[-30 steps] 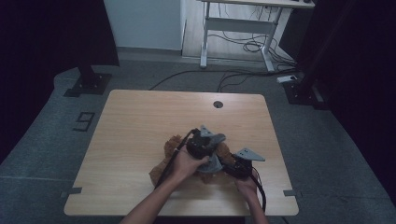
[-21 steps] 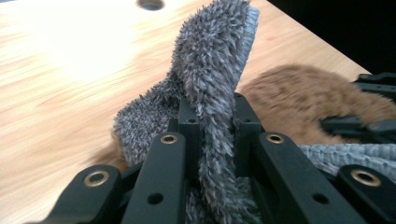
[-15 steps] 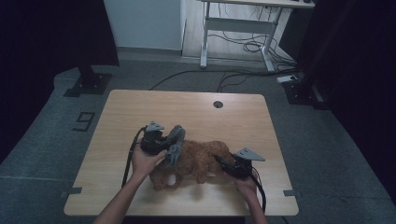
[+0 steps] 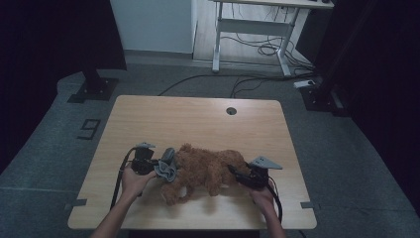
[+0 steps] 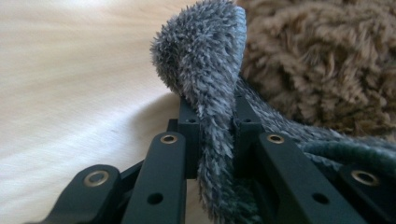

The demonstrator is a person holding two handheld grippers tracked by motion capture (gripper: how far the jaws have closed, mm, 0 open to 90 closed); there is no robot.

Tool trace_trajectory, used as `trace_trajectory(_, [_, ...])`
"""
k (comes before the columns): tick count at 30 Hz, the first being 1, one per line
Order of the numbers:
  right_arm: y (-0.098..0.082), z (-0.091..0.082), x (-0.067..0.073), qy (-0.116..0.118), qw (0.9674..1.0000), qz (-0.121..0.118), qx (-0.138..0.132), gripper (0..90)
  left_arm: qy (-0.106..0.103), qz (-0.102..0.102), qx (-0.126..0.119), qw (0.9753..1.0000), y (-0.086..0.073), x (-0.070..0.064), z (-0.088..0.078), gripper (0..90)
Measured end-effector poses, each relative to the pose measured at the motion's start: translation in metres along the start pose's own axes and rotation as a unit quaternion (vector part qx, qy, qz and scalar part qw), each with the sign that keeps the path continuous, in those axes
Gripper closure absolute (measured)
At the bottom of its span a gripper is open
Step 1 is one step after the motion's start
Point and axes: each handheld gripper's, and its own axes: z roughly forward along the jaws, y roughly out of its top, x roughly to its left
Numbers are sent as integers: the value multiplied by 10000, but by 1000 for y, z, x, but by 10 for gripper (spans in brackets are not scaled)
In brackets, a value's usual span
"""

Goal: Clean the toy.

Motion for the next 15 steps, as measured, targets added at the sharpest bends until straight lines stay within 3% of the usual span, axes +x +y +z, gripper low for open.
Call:
trace_trajectory(5, [10,-5,-9,162,9980,378,489,329,-272,-63,92,9996,5,-6,11,781])
trace_trajectory(9, [11,-7,-15,281,9954,553,723,322,-580,-310,85,9978,4,-8,20,784])
trace_trajectory(12, [10,-5,-13,350,9945,616,775,412,-846,-579,-13,9947,3,-9,25,789])
trace_trajectory(15, [10,-4,-6,338,9967,329,665,530,-1131,-801,-136,9903,4,-9,30,796])
